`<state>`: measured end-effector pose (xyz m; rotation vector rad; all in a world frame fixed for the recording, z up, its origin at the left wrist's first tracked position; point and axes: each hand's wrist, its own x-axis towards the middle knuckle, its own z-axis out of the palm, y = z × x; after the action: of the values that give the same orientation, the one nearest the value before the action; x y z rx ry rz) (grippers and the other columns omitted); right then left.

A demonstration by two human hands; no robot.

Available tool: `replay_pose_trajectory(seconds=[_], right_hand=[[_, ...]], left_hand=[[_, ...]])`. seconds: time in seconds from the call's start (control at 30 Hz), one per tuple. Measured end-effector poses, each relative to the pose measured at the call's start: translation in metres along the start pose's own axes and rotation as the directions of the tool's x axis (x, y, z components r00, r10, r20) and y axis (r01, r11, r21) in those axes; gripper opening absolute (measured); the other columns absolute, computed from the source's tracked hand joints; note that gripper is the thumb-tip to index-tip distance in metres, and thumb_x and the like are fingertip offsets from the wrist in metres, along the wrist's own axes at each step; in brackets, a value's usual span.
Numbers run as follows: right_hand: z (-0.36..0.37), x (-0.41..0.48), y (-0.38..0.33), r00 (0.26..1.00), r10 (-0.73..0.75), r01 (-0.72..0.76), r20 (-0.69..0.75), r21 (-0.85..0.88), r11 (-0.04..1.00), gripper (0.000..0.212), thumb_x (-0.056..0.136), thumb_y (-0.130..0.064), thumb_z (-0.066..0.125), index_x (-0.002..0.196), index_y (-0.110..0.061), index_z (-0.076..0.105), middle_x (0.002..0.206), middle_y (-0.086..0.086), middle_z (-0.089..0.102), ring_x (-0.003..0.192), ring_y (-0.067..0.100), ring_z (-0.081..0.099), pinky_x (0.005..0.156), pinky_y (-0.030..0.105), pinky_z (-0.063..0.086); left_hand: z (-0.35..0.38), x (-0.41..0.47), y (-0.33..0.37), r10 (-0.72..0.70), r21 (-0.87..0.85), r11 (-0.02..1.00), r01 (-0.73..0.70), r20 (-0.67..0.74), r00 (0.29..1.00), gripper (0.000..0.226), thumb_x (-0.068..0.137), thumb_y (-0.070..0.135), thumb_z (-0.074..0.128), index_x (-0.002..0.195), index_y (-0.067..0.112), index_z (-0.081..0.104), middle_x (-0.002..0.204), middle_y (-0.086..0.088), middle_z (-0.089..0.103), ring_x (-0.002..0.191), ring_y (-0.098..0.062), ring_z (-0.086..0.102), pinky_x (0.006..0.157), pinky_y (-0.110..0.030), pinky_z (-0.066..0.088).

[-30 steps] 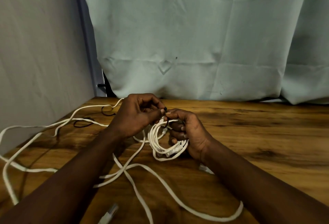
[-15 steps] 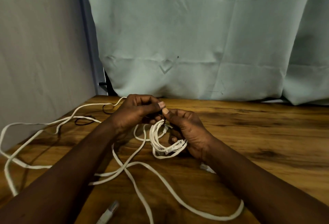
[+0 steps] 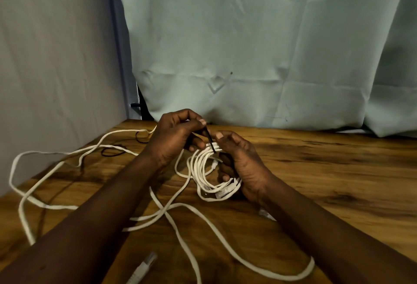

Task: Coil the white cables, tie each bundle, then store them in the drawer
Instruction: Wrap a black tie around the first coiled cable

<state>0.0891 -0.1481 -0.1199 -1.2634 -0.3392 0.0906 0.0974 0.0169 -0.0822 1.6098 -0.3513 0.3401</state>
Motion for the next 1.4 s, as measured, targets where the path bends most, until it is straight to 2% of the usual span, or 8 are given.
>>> replay_pose_trajectory(seconds=[0.27,0.5,0.67,0.87,0.93,1.1,1.23,1.4], right_hand=[[0.003,0.001,-0.002,0.998,0.047,-0.046,-0.052,0.031,0.998,0.011,0.100,-0.020,0.062,0.101,-0.010,0.066,0.044,-0.006,0.047,0.031,0.006,0.033,0.036,0.017,0.029],[-0.001,0.001,-0.003,0.995,0.065,-0.058,-0.075,0.093,0.994,0.009,0.100,-0.020,0.063,0.100,-0.011,0.065,0.049,-0.001,0.052,0.031,0.007,0.035,0.034,0.017,0.030],[-0.002,0.000,-0.002,0.996,0.037,-0.032,-0.076,0.074,0.997,0.017,0.091,-0.029,0.073,0.094,-0.014,0.069,0.053,-0.001,0.054,0.032,0.007,0.036,0.036,0.018,0.030],[-0.004,-0.002,-0.007,0.996,0.062,-0.054,-0.068,0.106,0.993,0.010,0.091,-0.017,0.073,0.099,-0.011,0.070,0.045,-0.007,0.052,0.029,0.004,0.030,0.035,0.015,0.026],[-0.005,-0.001,-0.007,0.995,0.084,-0.076,-0.061,0.119,0.990,0.004,0.091,-0.015,0.073,0.090,-0.012,0.071,0.044,-0.006,0.048,0.030,0.005,0.028,0.036,0.015,0.026],[-0.010,0.000,-0.008,0.992,0.124,-0.120,-0.028,0.112,0.986,0.028,0.090,-0.016,0.073,0.062,-0.020,0.072,0.046,-0.004,0.031,0.033,0.007,0.023,0.040,0.019,0.024],[-0.011,0.001,-0.009,0.992,0.122,-0.123,0.011,0.111,0.986,0.020,0.092,-0.012,0.070,0.073,-0.016,0.072,0.048,-0.002,0.034,0.032,0.007,0.023,0.038,0.019,0.026],[-0.009,0.003,-0.006,0.991,0.125,-0.124,0.051,-0.006,0.992,0.004,0.089,-0.012,0.073,0.086,-0.014,0.075,0.067,0.007,0.046,0.035,0.007,0.027,0.038,0.020,0.031]], left_hand=[[-0.002,0.004,-0.006,0.035,0.127,0.991,-0.031,-0.036,0.999,0.018,0.096,0.010,0.063,0.080,0.015,0.066,0.074,-0.002,0.068,0.068,-0.013,0.058,0.059,-0.030,0.042],[0.005,-0.002,0.001,0.086,0.135,0.986,-0.094,0.063,0.994,0.011,0.103,0.009,0.054,0.093,0.005,0.054,0.085,-0.014,0.076,0.054,-0.021,0.060,0.048,-0.027,0.043],[-0.003,0.002,-0.001,0.205,0.368,0.902,-0.226,0.095,0.974,0.010,0.090,0.024,0.072,0.083,0.018,0.070,0.090,-0.004,0.073,0.085,-0.022,0.068,0.078,-0.039,0.054],[0.006,-0.005,-0.001,0.132,0.191,0.969,-0.154,0.120,0.984,0.011,0.089,0.000,0.070,0.079,0.006,0.071,0.076,-0.001,0.070,0.064,0.002,0.062,0.058,-0.009,0.044],[0.008,-0.005,-0.004,0.134,0.146,0.978,-0.149,0.111,0.985,0.009,0.089,0.000,0.070,0.081,0.004,0.071,0.075,0.000,0.070,0.065,0.001,0.063,0.060,-0.011,0.046],[0.007,-0.005,-0.008,0.144,0.090,0.984,-0.155,0.121,0.982,0.004,0.088,0.003,0.071,0.084,0.001,0.072,0.081,-0.005,0.072,0.078,-0.015,0.067,0.073,-0.023,0.053],[0.008,-0.002,-0.008,0.120,0.111,0.985,-0.129,0.087,0.989,0.008,0.089,0.009,0.072,0.080,0.011,0.071,0.082,-0.002,0.070,0.080,-0.012,0.063,0.074,-0.027,0.048],[-0.002,0.006,-0.007,0.032,-0.026,0.999,-0.037,-0.175,0.984,0.018,0.095,0.007,0.063,0.080,0.015,0.064,0.071,0.001,0.066,0.064,-0.011,0.063,0.068,-0.034,0.048]])
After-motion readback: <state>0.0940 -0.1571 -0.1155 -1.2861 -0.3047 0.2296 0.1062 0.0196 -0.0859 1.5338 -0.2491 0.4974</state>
